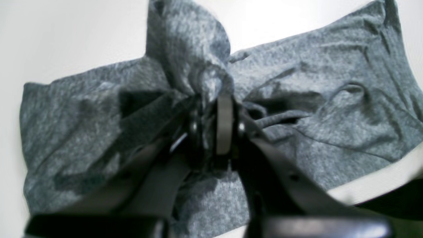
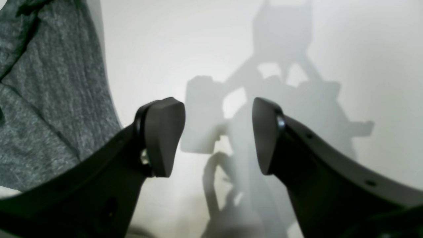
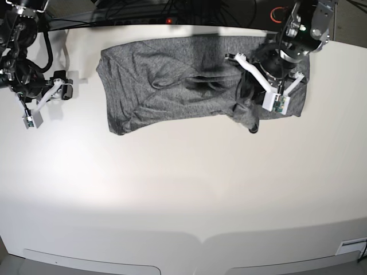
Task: Fold the T-shirt properly
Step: 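Fold the gripped end over toward the right gripper with the left gripper, then grasp the opposite end of the folded shirt with the right gripper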
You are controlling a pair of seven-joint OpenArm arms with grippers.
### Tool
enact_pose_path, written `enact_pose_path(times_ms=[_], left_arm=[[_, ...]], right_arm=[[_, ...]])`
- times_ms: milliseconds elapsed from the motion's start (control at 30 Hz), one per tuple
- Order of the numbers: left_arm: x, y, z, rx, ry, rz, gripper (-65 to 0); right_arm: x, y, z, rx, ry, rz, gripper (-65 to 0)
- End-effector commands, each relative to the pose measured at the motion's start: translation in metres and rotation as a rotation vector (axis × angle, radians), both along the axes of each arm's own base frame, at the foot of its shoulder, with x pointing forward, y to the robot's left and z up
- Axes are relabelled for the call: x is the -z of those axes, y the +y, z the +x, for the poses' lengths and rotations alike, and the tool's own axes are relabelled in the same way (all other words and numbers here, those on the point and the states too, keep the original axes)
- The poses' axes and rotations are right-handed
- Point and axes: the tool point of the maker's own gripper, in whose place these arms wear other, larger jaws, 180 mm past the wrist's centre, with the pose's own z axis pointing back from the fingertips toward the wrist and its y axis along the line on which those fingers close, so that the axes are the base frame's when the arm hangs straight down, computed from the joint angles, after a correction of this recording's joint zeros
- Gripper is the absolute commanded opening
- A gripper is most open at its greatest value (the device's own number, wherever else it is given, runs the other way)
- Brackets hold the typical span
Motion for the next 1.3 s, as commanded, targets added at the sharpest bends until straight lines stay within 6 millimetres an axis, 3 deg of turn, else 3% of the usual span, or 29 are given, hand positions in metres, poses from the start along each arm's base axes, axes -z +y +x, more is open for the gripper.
enact_pose_path(times_ms=[0,100,167,267,567,767,900,1033,1133,1267], left_arm=[[-0.013,-0.013,0.001,0.052,-0.039,-0.058,-56.0],[-0.03,-0.049,-0.017,0.235,-0.043,-0.223,-38.8],[-0.041,-0.063,-0.026,0.32,-0.063,-0.288,-36.9],[-0.051,-0.06,-0.02,0.318,-0.117,-0.275,-36.9],[-0.04,0.011,0.014,0.129,-0.181,-0.023,-37.1],[-0.024,0.044,0.018,0.064,-0.149,0.175,-50.1],[-0.005,0.052,0.008,0.061,-0.103,0.222,-50.0],[0.02,0.081,0.007,0.011,-0.095,0.363,-49.6],[0.024,0.109,0.015,-0.105,-0.131,0.456,-45.7],[0.026,0.116,0.014,-0.119,-0.13,0.485,-43.2]], right_arm=[[-0.013,-0.005,0.01,-0.008,-0.047,-0.02,-28.8],[-0.014,-0.005,0.011,-0.008,-0.057,-0.019,-28.8],[-0.014,-0.005,0.012,-0.008,-0.06,-0.019,-28.8],[-0.015,-0.005,0.013,-0.008,-0.063,-0.019,-28.8],[-0.015,-0.005,0.013,-0.008,-0.064,-0.018,-28.8],[-0.013,0.0,0.007,-0.016,-0.027,0.016,-28.8],[-0.019,0.021,-0.002,-0.088,0.014,0.143,-28.8],[-0.035,0.037,-0.002,-0.146,0.004,0.267,-28.8],[-0.041,0.041,0.0,-0.159,-0.016,0.3,-28.8],[-0.032,0.041,-0.001,-0.131,0.007,0.329,-28.8]])
